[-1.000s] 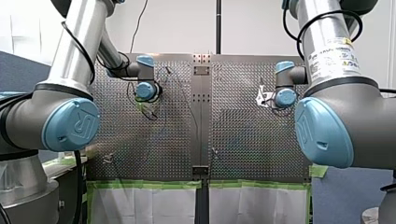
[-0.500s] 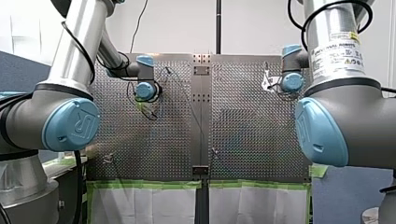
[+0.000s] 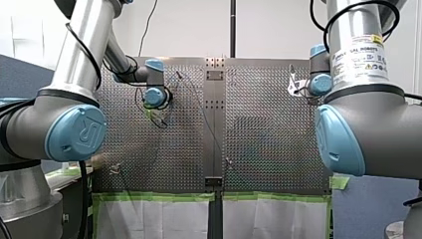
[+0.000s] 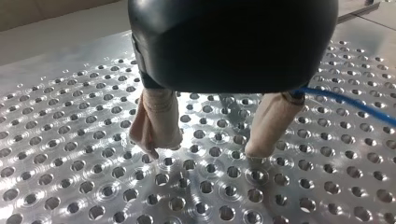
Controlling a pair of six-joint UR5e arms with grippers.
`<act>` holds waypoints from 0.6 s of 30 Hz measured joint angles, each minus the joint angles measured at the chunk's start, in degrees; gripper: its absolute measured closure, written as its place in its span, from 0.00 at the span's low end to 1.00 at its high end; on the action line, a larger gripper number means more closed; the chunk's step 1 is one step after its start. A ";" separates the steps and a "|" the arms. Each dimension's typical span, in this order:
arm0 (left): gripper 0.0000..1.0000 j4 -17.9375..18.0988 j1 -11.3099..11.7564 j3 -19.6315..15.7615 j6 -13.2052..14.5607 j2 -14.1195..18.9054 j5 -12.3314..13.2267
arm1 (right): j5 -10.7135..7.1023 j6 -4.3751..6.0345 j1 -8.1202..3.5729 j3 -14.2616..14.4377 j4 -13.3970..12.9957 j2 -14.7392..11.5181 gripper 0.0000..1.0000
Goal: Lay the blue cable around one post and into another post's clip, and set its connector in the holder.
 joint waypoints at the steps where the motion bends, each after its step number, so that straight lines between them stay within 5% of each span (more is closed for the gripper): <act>1: 0.00 0.00 0.01 0.00 -0.01 0.00 0.00 | 0.00 -0.05 -0.14 0.00 0.21 0.37 1.00; 8: 0.00 0.00 0.02 0.00 -0.05 0.04 0.00 | -0.93 -0.16 -1.00 -0.06 0.41 1.80 1.00; 18: 0.00 0.01 -0.26 0.01 0.02 0.05 0.15 | -5.28 -0.11 -3.19 -1.72 2.66 2.15 1.00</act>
